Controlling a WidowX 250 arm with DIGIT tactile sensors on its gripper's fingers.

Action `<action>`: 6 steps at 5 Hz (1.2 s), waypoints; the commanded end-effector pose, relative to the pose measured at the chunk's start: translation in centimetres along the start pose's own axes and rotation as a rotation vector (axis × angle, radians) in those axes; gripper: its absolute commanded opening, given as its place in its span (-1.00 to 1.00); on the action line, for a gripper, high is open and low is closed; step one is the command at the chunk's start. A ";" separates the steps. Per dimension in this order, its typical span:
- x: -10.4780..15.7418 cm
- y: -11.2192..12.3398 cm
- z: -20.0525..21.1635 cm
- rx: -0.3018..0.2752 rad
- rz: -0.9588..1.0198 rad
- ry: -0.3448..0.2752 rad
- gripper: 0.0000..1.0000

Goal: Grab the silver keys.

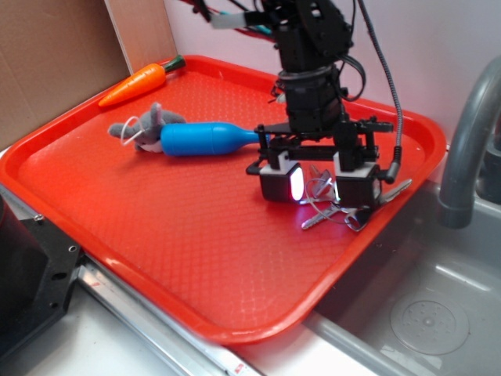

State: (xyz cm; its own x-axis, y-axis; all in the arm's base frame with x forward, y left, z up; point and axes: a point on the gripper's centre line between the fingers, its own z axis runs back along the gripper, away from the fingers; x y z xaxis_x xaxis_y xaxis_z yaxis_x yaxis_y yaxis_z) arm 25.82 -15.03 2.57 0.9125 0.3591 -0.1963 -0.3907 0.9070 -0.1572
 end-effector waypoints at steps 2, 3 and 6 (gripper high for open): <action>1.0 0.4 3.9 0.147 -0.189 -0.032 -1.00; 0.4 2.1 8.7 0.400 -0.406 -0.008 -1.00; -4.0 11.2 21.4 0.430 -0.438 -0.212 -1.00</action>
State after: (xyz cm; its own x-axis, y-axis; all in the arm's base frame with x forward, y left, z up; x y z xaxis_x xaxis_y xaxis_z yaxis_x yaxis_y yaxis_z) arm 20.98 -1.51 21.45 0.9962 -0.0777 -0.0386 0.0845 0.9695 0.2300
